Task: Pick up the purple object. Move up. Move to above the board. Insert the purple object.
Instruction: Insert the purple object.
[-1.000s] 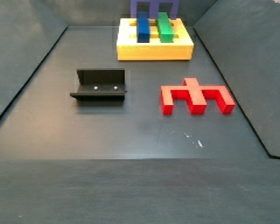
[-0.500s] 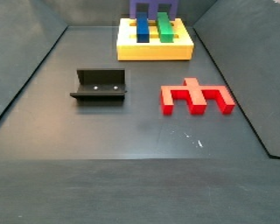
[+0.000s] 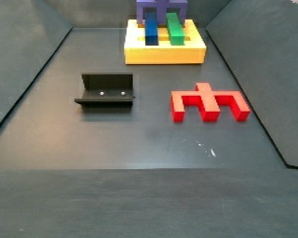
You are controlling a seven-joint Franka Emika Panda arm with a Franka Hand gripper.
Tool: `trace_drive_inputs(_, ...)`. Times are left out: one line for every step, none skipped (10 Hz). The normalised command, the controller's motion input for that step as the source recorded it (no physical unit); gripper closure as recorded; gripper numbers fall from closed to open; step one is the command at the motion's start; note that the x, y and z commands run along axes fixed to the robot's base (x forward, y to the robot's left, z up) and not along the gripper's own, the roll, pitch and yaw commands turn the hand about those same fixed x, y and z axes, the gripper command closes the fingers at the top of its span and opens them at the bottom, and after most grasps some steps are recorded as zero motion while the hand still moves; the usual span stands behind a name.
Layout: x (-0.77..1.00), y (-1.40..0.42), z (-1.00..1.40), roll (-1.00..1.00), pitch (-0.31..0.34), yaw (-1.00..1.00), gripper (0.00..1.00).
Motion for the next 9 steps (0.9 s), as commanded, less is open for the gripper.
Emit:
trace_drive_inputs(0.00,0.00,-0.17,0.11,0.014,-0.06,1.00)
trace_drive_inputs(0.00,0.00,-0.14,0.10,0.009,-0.05,1.00)
trace_drive_inputs(0.00,-0.01,-0.11,0.10,0.014,-0.04,1.00)
trace_drive_inputs(0.00,-0.12,-0.05,0.08,0.011,-0.02,1.00)
trace_drive_inputs(0.00,-0.10,-0.07,0.11,0.017,-0.02,1.00)
trace_drive_inputs(0.00,-0.17,-0.03,0.12,0.000,0.00,1.00)
trace_drive_inputs(0.00,-0.03,-0.11,0.08,0.000,0.00,1.00)
trace_drive_inputs(0.00,0.00,-0.15,0.11,0.000,0.00,1.00)
trace_drive_inputs(0.00,0.00,-0.17,0.14,0.000,0.00,1.00)
